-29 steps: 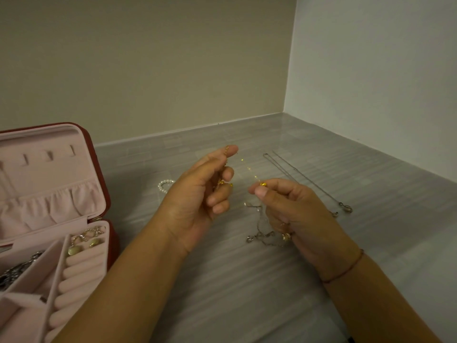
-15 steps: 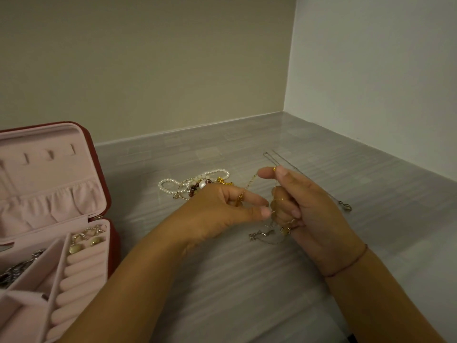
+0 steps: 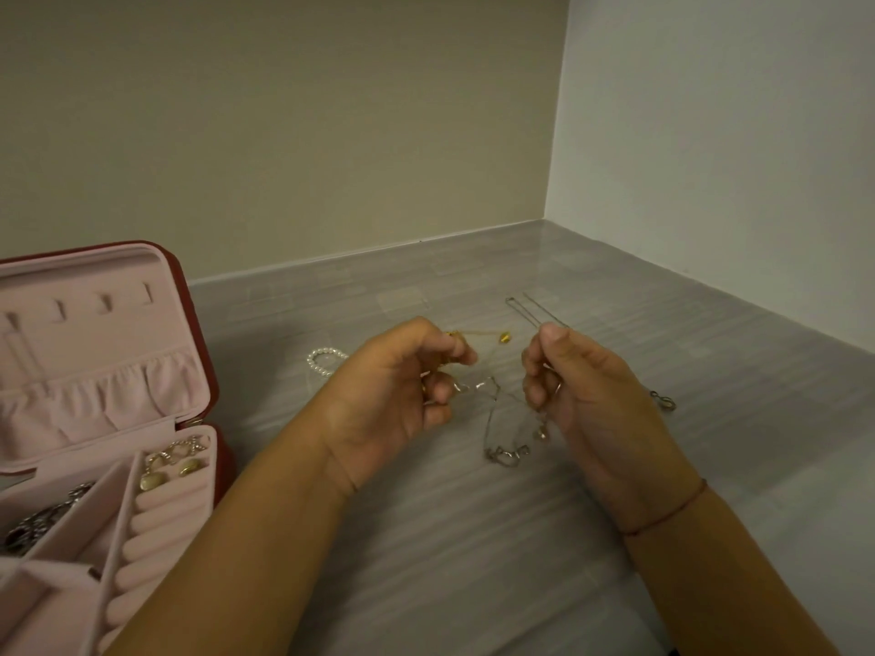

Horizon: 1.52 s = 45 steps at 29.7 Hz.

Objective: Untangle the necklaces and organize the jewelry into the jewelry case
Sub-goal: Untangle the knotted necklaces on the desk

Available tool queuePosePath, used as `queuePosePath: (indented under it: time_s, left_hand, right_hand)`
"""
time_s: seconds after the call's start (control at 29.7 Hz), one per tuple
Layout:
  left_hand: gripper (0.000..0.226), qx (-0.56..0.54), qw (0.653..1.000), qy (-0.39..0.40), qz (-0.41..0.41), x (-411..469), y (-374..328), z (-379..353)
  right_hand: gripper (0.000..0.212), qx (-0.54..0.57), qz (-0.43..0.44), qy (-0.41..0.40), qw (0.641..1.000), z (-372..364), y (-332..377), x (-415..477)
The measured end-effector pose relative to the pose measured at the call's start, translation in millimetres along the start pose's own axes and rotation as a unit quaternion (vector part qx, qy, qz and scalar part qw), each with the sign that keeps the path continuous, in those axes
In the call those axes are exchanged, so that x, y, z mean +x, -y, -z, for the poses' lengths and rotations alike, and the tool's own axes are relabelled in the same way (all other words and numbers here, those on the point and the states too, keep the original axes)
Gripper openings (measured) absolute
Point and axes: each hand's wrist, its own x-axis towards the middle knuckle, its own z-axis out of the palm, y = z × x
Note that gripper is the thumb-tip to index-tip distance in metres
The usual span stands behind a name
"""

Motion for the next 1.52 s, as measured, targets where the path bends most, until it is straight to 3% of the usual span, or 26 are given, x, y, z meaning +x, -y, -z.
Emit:
queuePosePath:
  time_s: [0.2, 0.47, 0.67, 0.77, 0.88, 1.35, 1.52]
  left_hand:
    - [0.008, -0.096, 0.995, 0.026, -0.027, 1.0, -4.5, 6.5]
    - [0.031, -0.113, 0.993, 0.035, -0.018, -0.6, -6.4, 3.6]
    - [0.035, -0.083, 0.996, 0.042, -0.017, -2.0, -5.9, 2.6]
    - [0.035, -0.085, 0.995, 0.044, -0.017, -2.1, -6.8, 3.3]
    - [0.035, -0.094, 0.994, 0.044, -0.024, -2.1, -8.3, 4.8]
    - [0.039, -0.141, 0.988, 0.045, -0.047, -5.1, -12.6, 3.4]
    - [0.038, -0.138, 0.987, 0.054, -0.054, -6.1, -13.0, 3.7]
  right_hand:
    - [0.026, 0.062, -0.033, 0.021, 0.997, 4.1, 0.3, 0.4]
    - [0.018, -0.026, -0.029, 0.043, 0.998, 3.2, 1.0, -2.3]
    - [0.024, -0.102, -0.004, 0.034, 0.994, -0.8, 1.1, -4.5]
    - [0.012, -0.133, 0.005, 0.034, 0.991, -1.6, -0.4, -4.4]
    - [0.025, -0.140, 0.029, 0.042, 0.989, -1.7, -3.2, -4.4]
    - [0.035, -0.315, 0.149, -0.062, 0.935, -13.7, -6.9, -8.4]
    - [0.033, -0.345, 0.140, -0.074, 0.925, -16.6, -7.1, -10.5]
